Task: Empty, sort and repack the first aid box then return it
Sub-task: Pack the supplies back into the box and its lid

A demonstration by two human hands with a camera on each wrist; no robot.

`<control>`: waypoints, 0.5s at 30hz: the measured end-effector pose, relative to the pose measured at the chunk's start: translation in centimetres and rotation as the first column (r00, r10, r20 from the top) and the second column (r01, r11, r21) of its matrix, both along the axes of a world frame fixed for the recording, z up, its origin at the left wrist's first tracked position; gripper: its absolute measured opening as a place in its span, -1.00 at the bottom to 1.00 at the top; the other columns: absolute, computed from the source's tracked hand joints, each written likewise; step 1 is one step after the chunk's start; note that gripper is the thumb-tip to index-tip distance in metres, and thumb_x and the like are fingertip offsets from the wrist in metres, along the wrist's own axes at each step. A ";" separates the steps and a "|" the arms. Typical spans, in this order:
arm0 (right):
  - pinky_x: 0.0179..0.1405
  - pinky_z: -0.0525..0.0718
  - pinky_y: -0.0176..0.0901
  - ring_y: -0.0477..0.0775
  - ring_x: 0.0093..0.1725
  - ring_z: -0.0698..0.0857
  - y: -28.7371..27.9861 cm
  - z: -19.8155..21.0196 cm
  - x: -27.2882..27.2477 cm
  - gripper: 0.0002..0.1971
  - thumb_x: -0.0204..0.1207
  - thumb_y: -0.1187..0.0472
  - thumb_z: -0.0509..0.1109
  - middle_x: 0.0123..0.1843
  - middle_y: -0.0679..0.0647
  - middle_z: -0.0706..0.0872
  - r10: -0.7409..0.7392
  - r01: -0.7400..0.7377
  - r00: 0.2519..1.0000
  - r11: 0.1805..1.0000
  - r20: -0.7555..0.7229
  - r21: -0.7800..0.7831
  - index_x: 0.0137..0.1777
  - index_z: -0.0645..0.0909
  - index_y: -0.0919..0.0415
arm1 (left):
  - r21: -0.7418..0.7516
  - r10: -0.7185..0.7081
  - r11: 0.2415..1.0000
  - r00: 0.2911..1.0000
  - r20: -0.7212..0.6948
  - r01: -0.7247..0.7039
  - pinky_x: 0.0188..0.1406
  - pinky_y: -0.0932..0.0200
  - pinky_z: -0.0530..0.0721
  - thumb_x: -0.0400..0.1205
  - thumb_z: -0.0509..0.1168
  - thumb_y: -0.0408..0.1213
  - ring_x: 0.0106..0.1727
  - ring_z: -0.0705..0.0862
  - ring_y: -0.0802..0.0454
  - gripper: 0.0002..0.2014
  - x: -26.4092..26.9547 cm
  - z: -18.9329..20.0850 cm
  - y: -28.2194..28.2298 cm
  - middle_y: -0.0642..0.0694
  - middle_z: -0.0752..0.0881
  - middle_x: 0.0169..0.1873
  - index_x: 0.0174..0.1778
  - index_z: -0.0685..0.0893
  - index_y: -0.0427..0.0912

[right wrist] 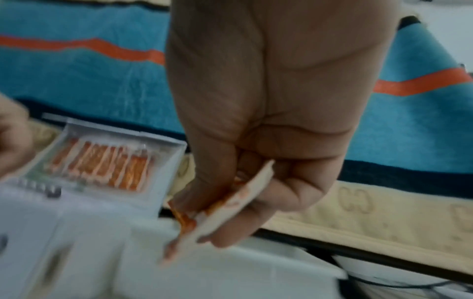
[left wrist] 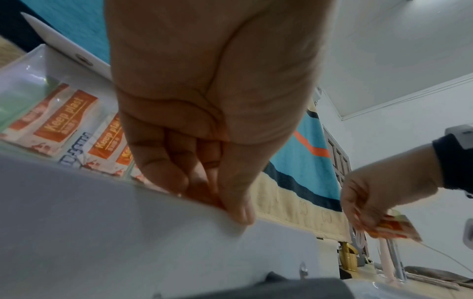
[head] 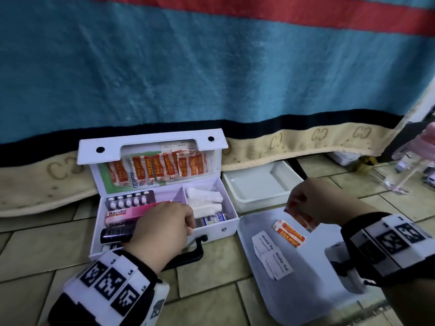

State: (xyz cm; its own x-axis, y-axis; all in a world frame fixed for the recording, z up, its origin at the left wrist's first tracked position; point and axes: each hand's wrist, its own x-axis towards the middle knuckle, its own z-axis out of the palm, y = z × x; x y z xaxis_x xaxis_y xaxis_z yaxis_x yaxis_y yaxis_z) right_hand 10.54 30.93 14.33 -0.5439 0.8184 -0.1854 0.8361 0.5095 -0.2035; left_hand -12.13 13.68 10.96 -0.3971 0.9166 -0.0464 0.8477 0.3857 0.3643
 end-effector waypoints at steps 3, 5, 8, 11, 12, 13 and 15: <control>-0.61 0.47 -0.56 -0.26 -0.53 0.63 -1.1 1.1 -3.5 -0.94 0.45 0.14 0.50 -0.38 -0.10 0.72 0.099 -0.118 0.966 0.990 -0.238 -0.070 -0.19 0.78 0.09 | 0.035 -0.010 0.999 1.000 0.007 0.010 -0.01 0.13 0.67 0.54 0.38 -0.13 -0.07 0.65 0.15 -0.97 -0.6 0.6 -0.4 0.16 0.69 -0.15 -0.21 0.69 0.10; -0.58 0.44 -0.57 -0.26 -0.56 0.58 -1.4 1.2 -6.1 -0.97 0.46 0.24 0.49 -0.44 -0.06 0.68 0.091 -0.151 0.913 0.981 -0.398 -0.122 -0.18 0.76 0.14 | 0.070 0.024 0.997 1.000 0.000 -0.024 0.06 0.08 0.65 0.56 0.36 -0.09 0.00 0.63 0.11 -0.90 -1.5 1.0 -0.8 0.11 0.64 -0.04 -0.04 0.69 0.06; -0.33 0.64 -0.28 -0.07 -0.43 0.66 -1.8 0.4 -9.8 -0.90 0.48 0.35 0.43 -0.46 -0.07 0.65 0.212 -0.284 0.906 0.947 -0.367 -0.153 -0.19 0.71 0.15 | 0.128 0.101 0.987 0.994 -0.026 -0.097 0.14 0.12 0.60 0.58 0.34 -0.07 0.12 0.57 0.09 -0.72 -3.4 1.9 -1.3 0.09 0.55 0.12 0.20 0.60 0.03; -0.23 0.61 -0.29 -0.04 -0.30 0.67 -2.3 0.0 -13.1 -0.89 0.48 0.35 0.42 -0.34 -0.05 0.68 0.361 -0.403 0.892 0.908 -0.272 -0.118 -0.17 0.74 0.14 | 0.202 0.097 0.976 0.994 -0.059 -0.084 0.36 0.14 0.49 0.59 0.33 -0.08 0.34 0.46 0.08 -0.56 -5.3 2.8 -1.6 0.06 0.45 0.30 0.40 0.48 -0.01; -0.22 0.58 -0.28 -0.04 -0.28 0.64 -2.2 0.1 -14.0 -0.85 0.48 0.35 0.42 -0.31 -0.02 0.69 0.361 -0.410 0.877 0.907 -0.318 -0.100 -0.23 0.71 0.08 | 0.219 0.084 0.974 0.993 -0.077 -0.066 0.44 0.15 0.42 0.60 0.33 -0.07 0.42 0.39 0.09 -0.49 -5.8 3.0 -1.6 0.06 0.38 0.37 0.47 0.42 -0.02; -0.18 0.56 -0.25 -0.05 -0.26 0.63 -1.9 0.3 -14.7 -0.78 0.48 0.37 0.42 -0.28 0.02 0.71 0.337 -0.402 0.849 0.912 -0.406 -0.085 -0.29 0.67 0.02 | 0.232 0.075 0.971 0.992 -0.102 -0.050 0.50 0.16 0.34 0.60 0.32 -0.07 0.49 0.31 0.09 -0.41 -6.2 3.2 -1.6 0.07 0.30 0.45 0.54 0.32 -0.01; -0.04 0.56 -0.21 -0.08 -0.21 0.63 -1.2 1.2 -15.8 -0.70 0.49 0.43 0.39 -0.25 0.06 0.73 0.225 -0.359 0.721 0.930 -0.655 -0.076 -0.30 0.63 -0.01 | 0.254 0.092 0.966 0.980 -0.174 -0.045 0.59 0.14 0.15 0.60 0.31 -0.05 0.60 0.12 0.09 -0.28 -7.0 3.3 -1.6 0.08 0.12 0.58 0.63 0.12 -0.01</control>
